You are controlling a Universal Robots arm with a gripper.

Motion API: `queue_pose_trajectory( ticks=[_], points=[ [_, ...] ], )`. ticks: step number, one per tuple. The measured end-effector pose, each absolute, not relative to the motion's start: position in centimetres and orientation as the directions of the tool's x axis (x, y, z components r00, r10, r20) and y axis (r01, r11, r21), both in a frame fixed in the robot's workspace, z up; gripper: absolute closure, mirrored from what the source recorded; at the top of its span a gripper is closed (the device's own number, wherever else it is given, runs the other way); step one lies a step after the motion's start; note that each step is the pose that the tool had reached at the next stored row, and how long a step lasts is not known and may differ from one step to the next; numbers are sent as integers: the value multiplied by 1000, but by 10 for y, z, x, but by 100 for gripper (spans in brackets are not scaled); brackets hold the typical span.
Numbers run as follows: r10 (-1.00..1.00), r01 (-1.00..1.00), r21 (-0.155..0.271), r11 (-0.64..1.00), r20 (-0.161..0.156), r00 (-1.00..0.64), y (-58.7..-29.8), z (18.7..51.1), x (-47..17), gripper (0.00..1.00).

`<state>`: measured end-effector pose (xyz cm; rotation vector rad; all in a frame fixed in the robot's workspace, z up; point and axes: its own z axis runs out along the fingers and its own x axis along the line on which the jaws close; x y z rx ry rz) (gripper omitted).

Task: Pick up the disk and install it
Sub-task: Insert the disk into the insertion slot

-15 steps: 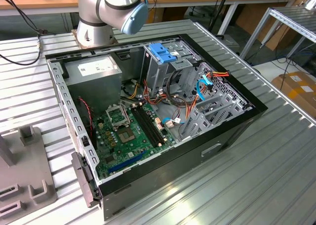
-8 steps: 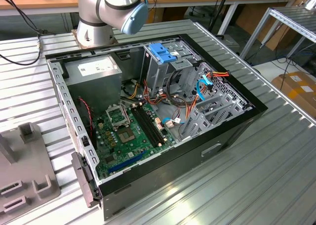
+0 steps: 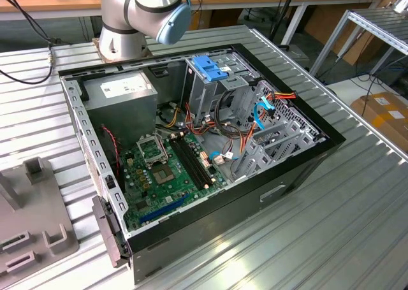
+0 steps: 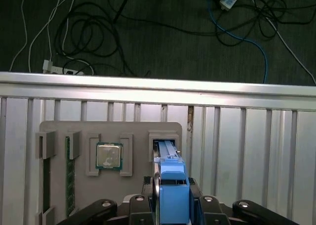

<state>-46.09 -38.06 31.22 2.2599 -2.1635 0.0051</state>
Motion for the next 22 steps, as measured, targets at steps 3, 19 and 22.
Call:
queue_pose_trajectory(
  ticks=[3,19,22],
  points=[
    [-999,-999,7,-45,11,45,-381,314,-461,63],
    [-1000,-1000,7,-18,11,18,-381,351,-461,63],
    [-1000,-1000,7,-17,11,18,-381,369,-461,63]
  ],
)
